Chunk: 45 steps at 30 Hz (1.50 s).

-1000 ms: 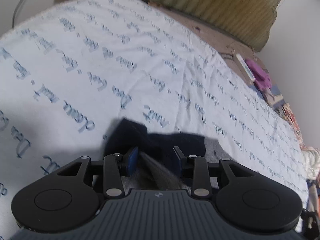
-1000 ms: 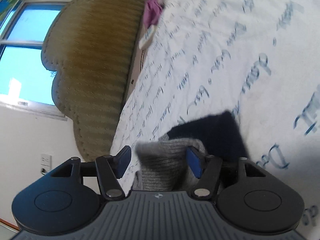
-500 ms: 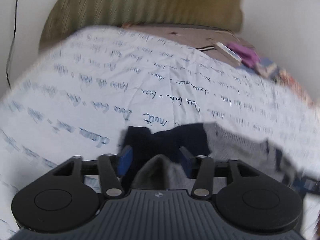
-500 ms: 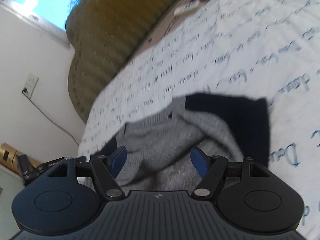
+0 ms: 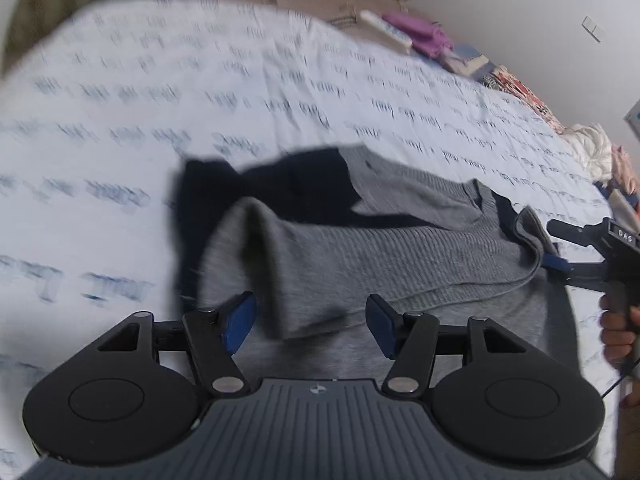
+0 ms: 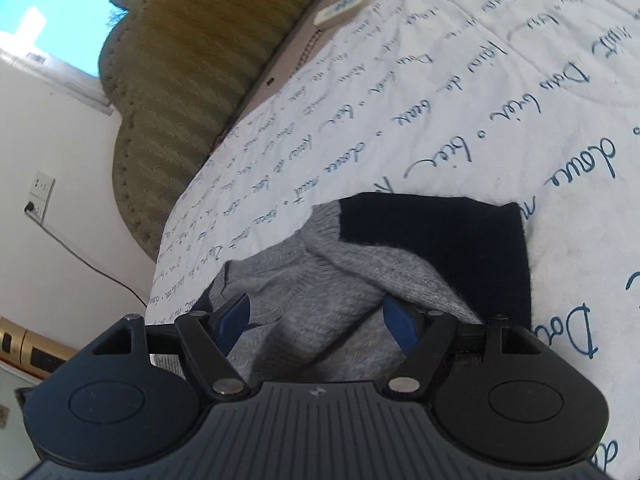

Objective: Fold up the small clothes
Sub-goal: 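Lay the held hem over the folded collar half with both grippers, then open both grippers and release the hem onto the sweater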

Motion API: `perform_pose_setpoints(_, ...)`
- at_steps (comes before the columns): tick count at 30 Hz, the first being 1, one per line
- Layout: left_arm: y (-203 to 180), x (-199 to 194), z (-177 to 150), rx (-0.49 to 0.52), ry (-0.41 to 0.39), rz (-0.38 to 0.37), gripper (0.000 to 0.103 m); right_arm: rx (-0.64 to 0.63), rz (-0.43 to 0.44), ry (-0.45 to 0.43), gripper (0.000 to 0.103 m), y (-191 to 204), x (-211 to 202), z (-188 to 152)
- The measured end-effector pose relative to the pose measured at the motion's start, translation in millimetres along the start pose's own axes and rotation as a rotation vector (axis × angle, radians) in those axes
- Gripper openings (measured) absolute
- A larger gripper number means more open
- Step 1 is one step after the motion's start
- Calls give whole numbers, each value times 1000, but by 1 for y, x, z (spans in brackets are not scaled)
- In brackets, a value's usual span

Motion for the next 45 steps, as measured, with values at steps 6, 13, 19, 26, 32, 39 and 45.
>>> perform_pose_setpoints(6, 3, 22, 25, -189, 45, -92, 13, 29, -15, -38, 74, -6, -4, 10)
perform_pose_setpoints(13, 22, 9, 66, -458, -143, -185, 12, 92, -64, -180, 74, -28, -15, 15)
perform_pose_setpoints(19, 38, 4, 70, -483, -229, -40, 30, -45, -98, -254, 76, -4, -34, 14)
perform_pose_setpoints(26, 15, -12, 49, -270, -291, 104, 60, -203, -48, -48, 84, 34, 7, -1)
perform_pose_setpoints(32, 4, -17, 18, -151, -305, 186, 67, -218, -323, -174, 84, 24, 2, -5)
perform_pose_setpoints(39, 5, -24, -8, -105, -305, 215, 69, -425, -263, -93, 85, 72, -5, -56)
perform_pose_setpoints(45, 7, -35, -28, -51, -315, 251, 71, -553, -460, -21, 85, 71, 0, -86)
Point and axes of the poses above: each gripper's, at about its wrist camera, not at the fingertips, and x roughly the way its jaws point, y to its left, z to its top, the point moved 5 cm from there along x, roughly the way its jaws point, and after that the axes turned 12 degrees about -x, right-handed, at the moved point
